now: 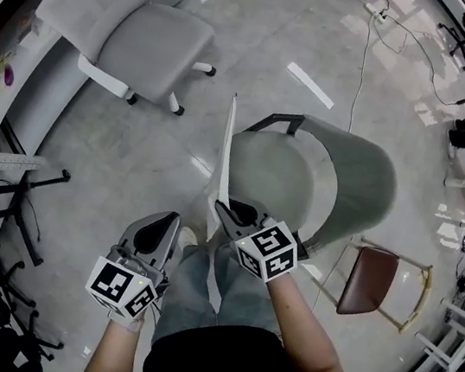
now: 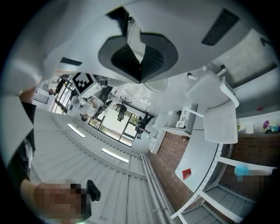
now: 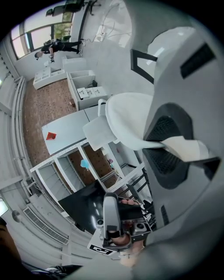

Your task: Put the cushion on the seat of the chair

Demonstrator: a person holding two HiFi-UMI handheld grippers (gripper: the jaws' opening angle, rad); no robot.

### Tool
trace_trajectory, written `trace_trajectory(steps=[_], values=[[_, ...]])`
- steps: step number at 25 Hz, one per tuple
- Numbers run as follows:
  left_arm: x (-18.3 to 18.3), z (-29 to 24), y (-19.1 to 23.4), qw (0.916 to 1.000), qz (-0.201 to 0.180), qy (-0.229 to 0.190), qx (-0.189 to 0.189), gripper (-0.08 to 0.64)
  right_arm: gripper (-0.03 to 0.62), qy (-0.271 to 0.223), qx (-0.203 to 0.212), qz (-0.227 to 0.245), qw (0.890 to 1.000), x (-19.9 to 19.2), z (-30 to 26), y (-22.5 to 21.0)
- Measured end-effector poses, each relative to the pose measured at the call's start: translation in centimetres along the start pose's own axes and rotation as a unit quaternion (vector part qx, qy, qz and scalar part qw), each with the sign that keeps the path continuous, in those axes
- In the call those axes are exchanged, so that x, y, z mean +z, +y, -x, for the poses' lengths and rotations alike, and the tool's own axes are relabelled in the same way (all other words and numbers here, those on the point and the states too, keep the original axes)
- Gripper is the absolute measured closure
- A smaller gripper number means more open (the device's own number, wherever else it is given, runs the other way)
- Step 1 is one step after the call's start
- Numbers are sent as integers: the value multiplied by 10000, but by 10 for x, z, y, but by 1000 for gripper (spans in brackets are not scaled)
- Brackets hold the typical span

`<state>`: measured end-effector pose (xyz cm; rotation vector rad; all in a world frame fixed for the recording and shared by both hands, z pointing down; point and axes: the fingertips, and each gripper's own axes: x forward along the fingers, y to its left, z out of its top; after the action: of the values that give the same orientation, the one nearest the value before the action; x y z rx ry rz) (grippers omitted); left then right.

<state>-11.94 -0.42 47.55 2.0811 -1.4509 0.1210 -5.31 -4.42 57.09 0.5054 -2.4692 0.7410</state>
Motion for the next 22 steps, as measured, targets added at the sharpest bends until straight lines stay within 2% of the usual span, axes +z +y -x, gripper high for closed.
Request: trace_trajectory(steps=[14, 22], values=[[-22, -17, 4, 9995, 150, 279, 29, 549, 538, 289, -62, -288, 9992, -30, -30, -39], [-32, -30, -5, 9989, 148, 450, -63, 549, 538, 190, -81, -467, 9987, -38, -19, -54]])
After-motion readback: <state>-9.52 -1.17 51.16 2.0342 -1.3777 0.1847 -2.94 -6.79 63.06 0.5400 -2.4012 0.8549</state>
